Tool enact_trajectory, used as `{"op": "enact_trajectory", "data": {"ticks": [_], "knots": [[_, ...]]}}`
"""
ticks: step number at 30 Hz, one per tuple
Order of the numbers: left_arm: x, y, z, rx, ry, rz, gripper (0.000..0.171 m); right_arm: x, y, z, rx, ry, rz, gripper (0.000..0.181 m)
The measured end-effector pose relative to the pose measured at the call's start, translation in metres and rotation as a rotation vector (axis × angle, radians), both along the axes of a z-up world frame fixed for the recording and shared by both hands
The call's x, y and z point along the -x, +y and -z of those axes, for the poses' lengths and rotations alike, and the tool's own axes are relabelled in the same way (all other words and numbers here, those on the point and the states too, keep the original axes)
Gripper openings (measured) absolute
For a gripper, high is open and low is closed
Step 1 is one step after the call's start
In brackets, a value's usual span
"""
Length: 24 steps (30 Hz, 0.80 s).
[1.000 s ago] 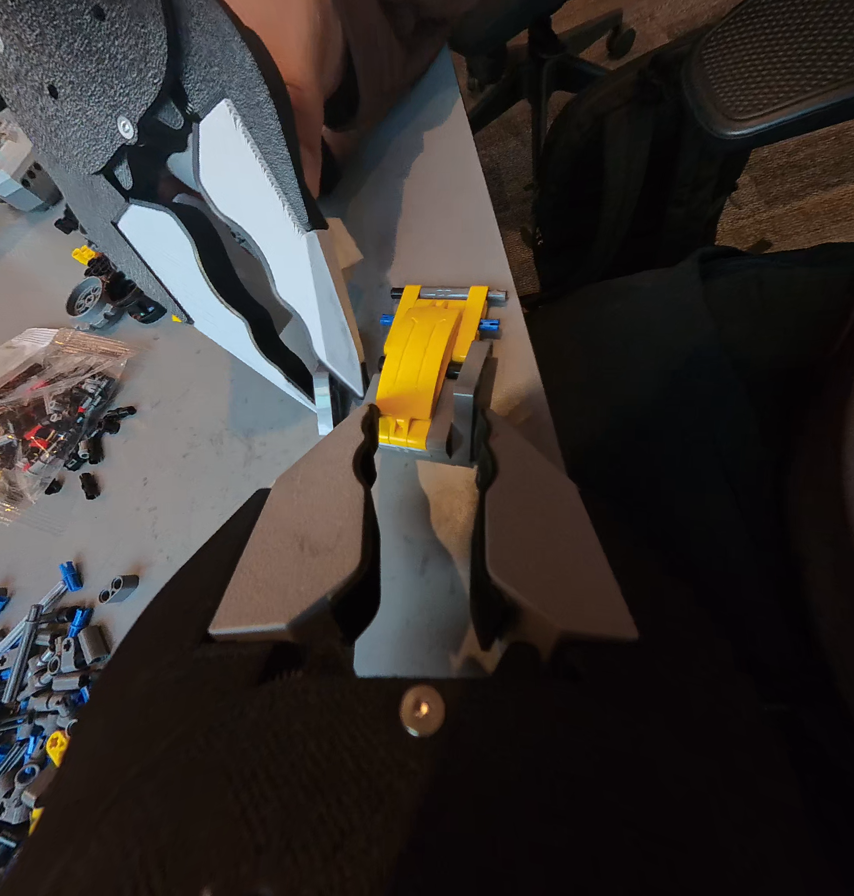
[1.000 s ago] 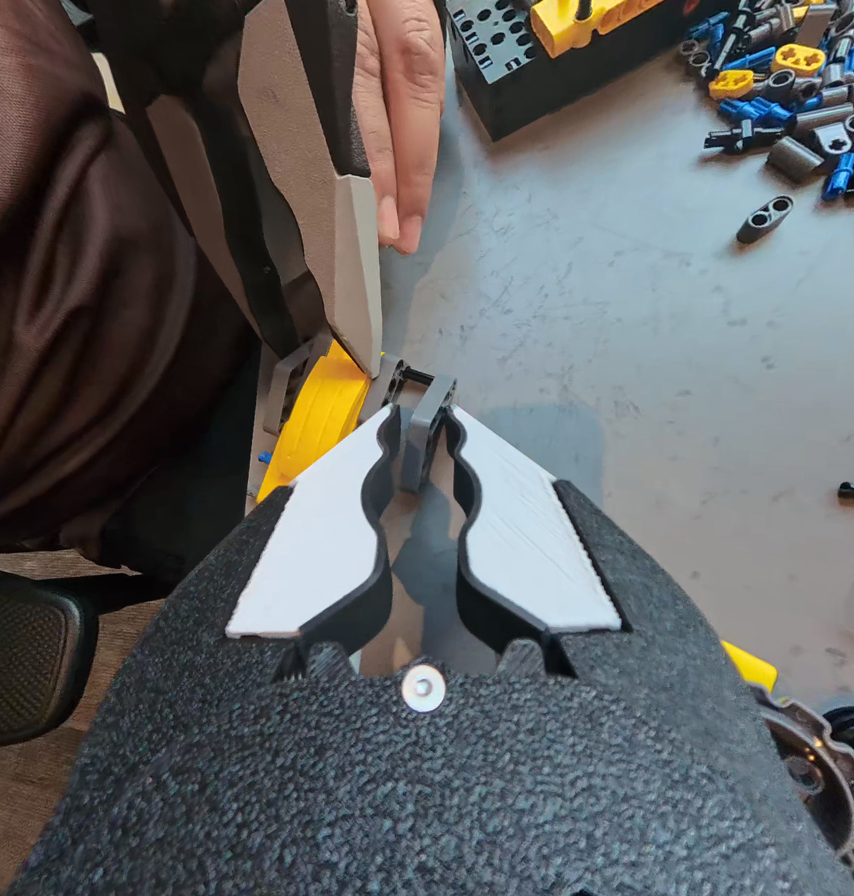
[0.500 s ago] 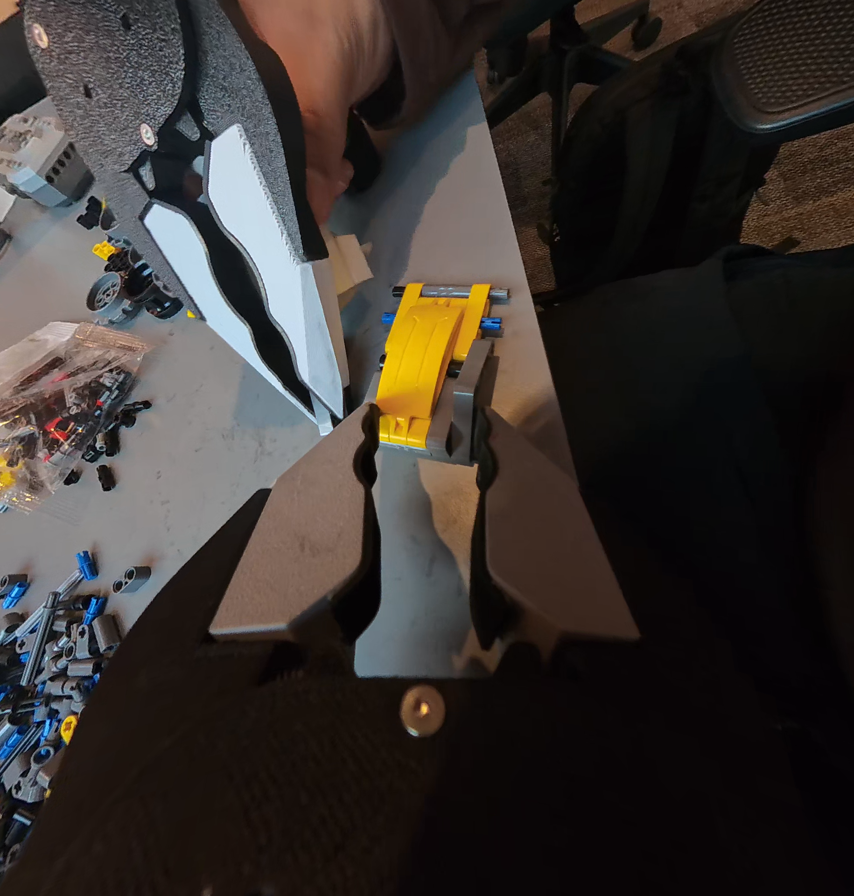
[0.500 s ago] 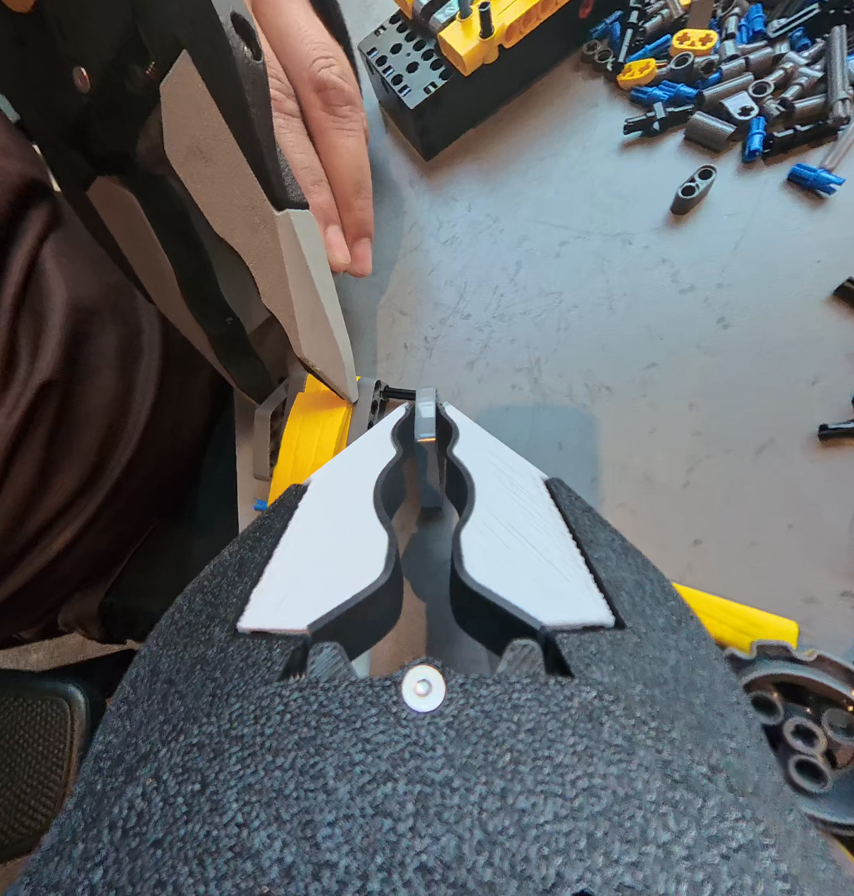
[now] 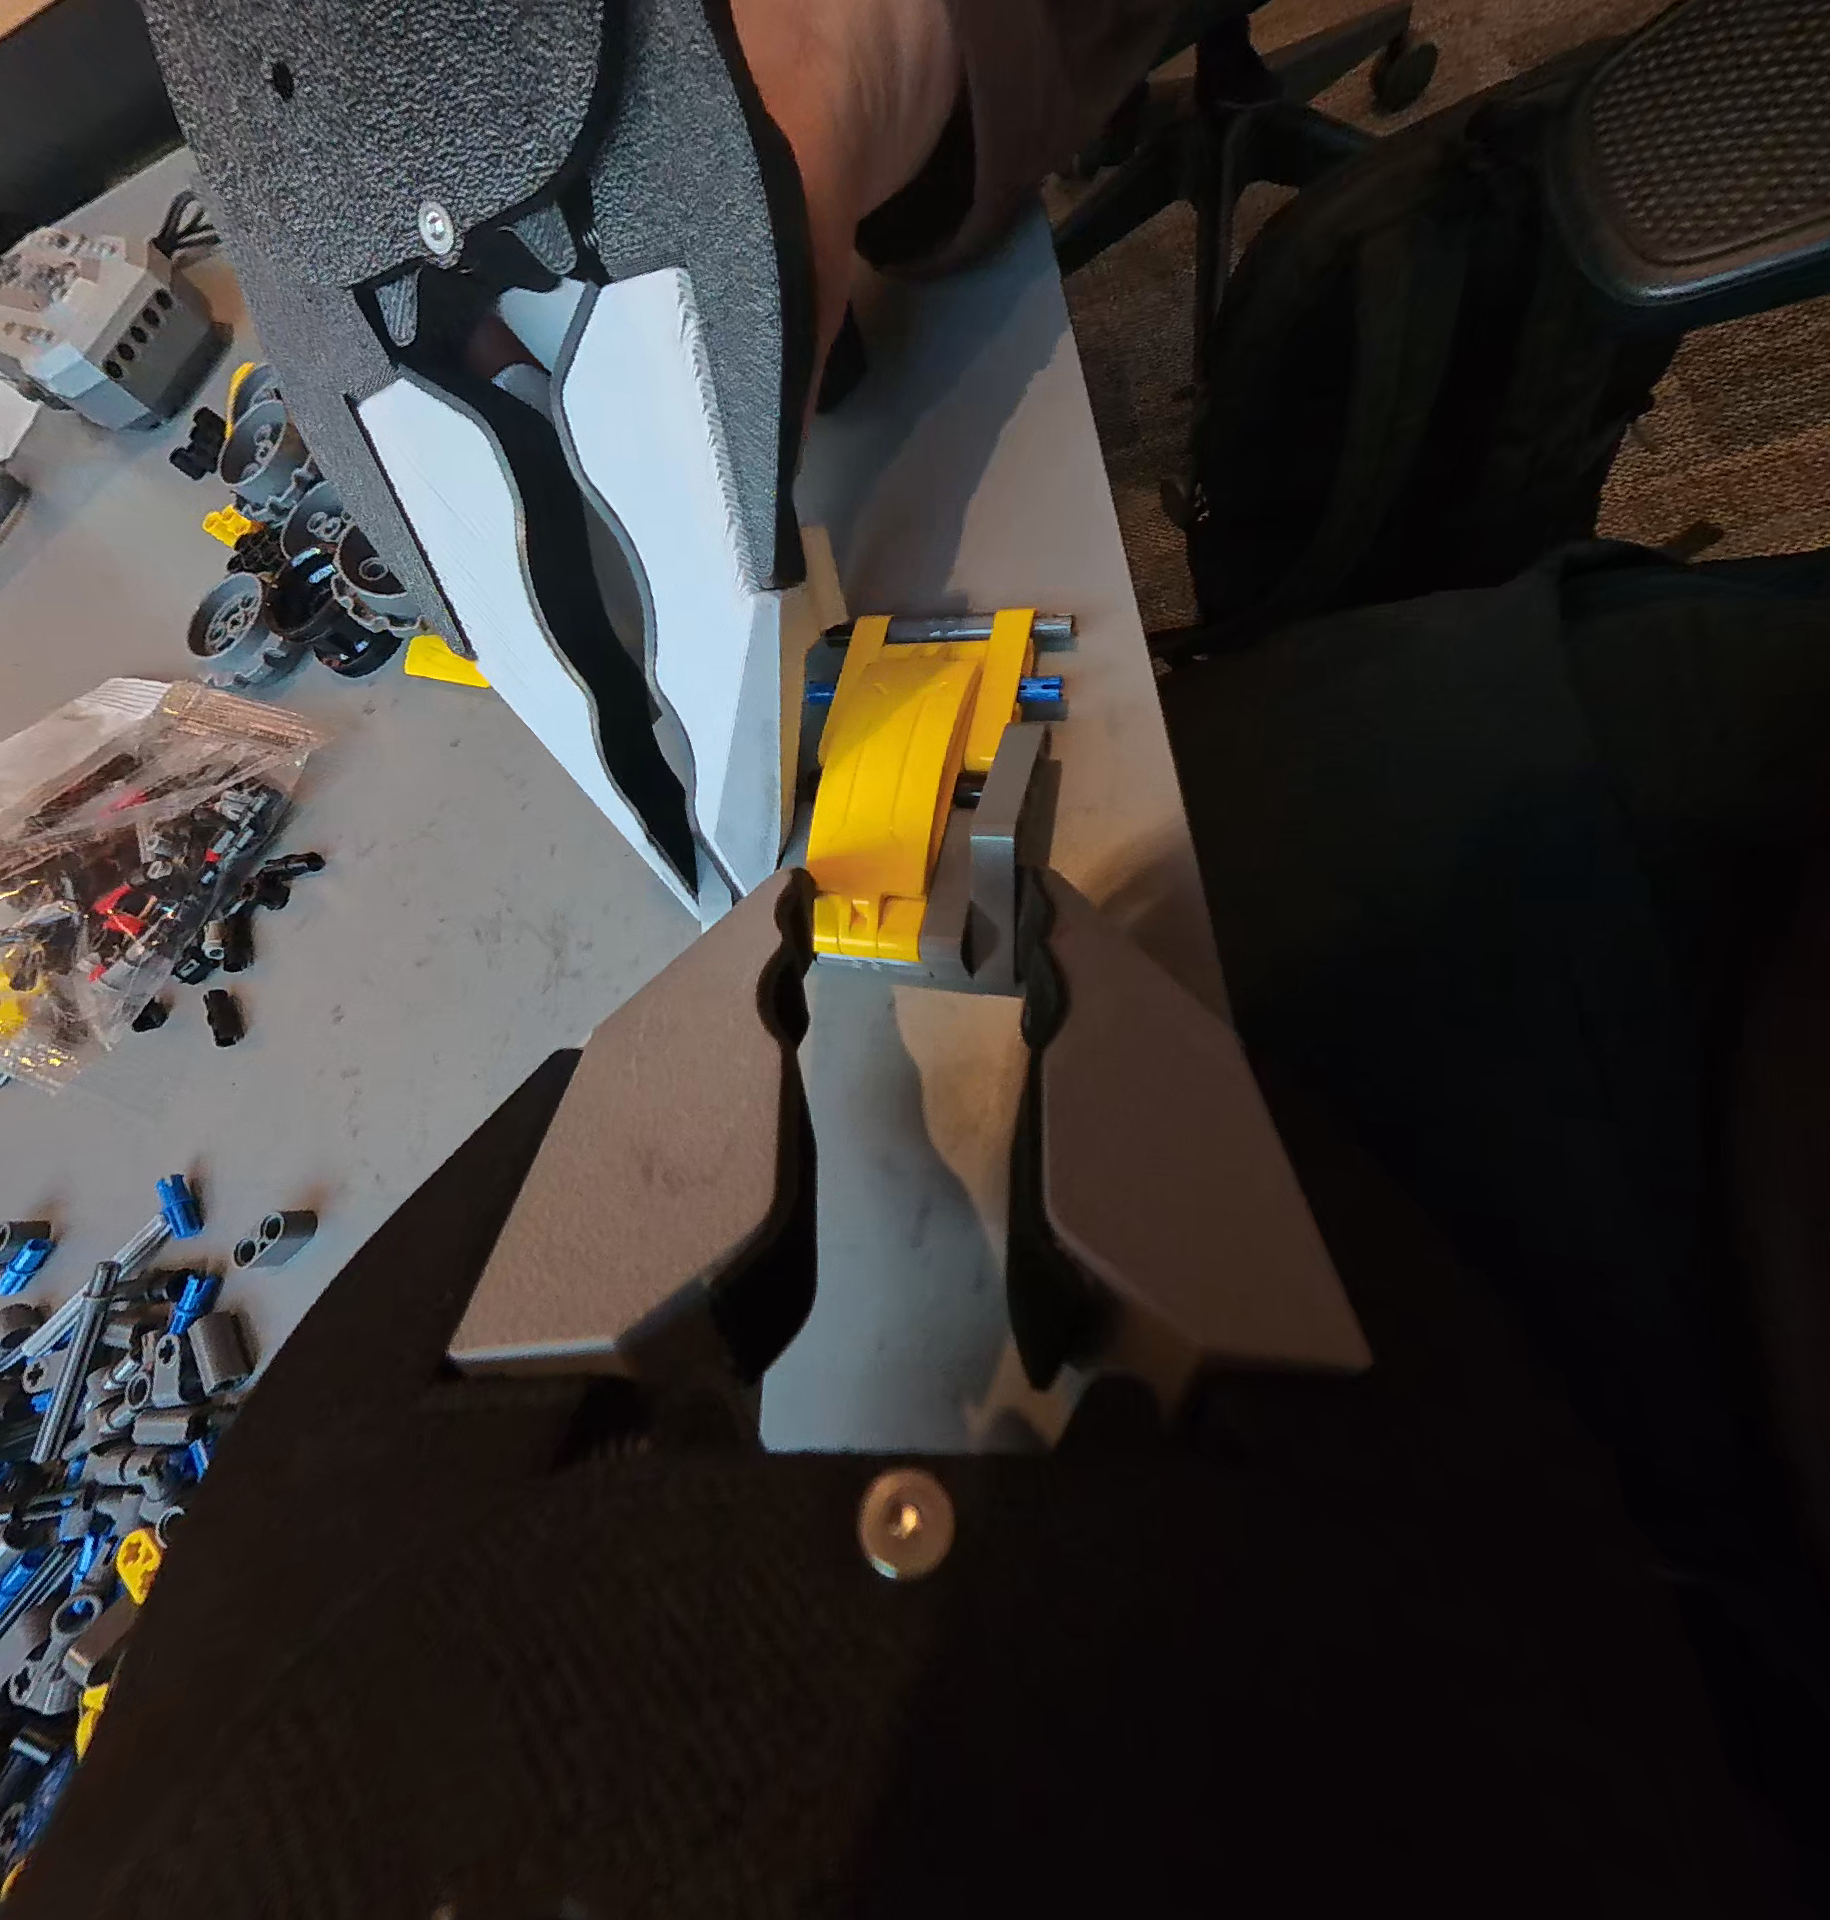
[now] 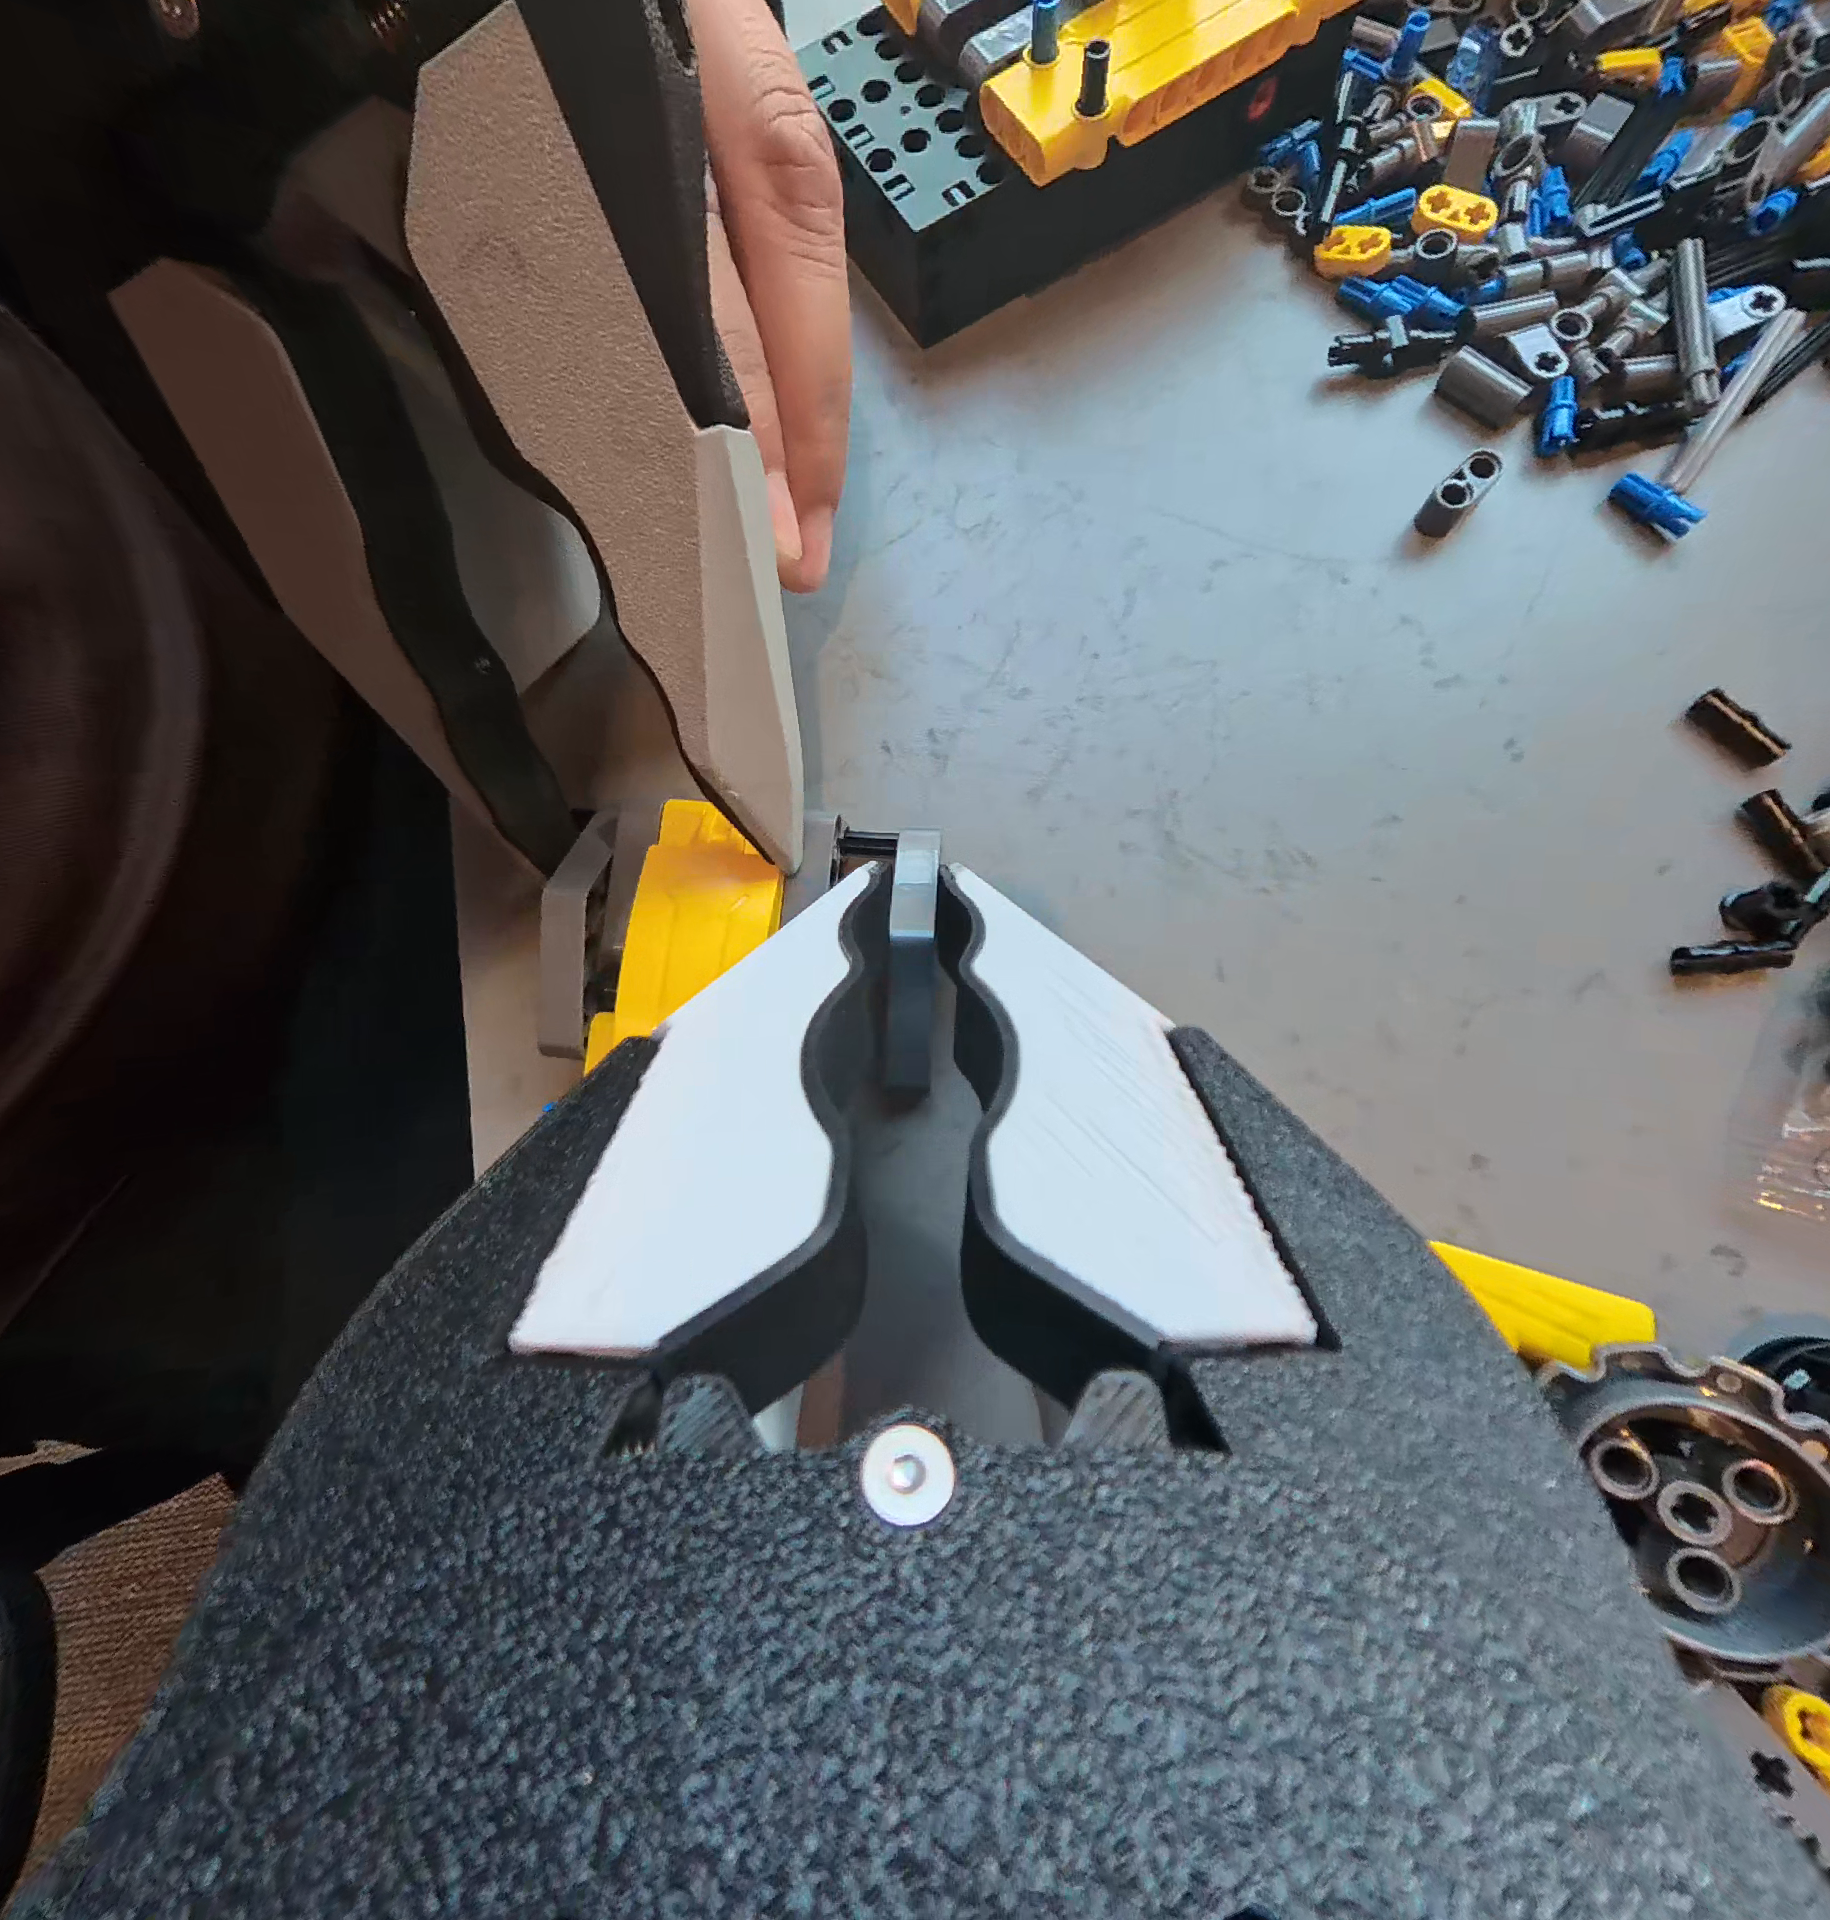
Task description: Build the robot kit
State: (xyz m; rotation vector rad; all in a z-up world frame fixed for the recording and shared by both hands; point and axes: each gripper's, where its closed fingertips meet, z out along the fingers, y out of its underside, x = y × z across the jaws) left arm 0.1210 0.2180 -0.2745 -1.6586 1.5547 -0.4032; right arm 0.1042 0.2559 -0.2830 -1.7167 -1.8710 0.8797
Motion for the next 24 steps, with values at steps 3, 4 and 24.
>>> {"op": "enact_trajectory", "data": {"ticks": [3,4,24], "knots": [[0.000,0.000,0.000,0.001,0.001,0.001,0.037,0.000,0.000,0.000,0.049,-0.007,-0.010,0.009],[0.001,0.000,0.000,-0.005,0.004,-0.002,0.037,0.000,0.001,-0.001,0.111,-0.016,0.000,0.010],[0.002,0.006,0.000,-0.067,0.024,-0.038,0.031,-0.014,0.031,-0.014,0.114,0.059,0.197,0.036]]}}
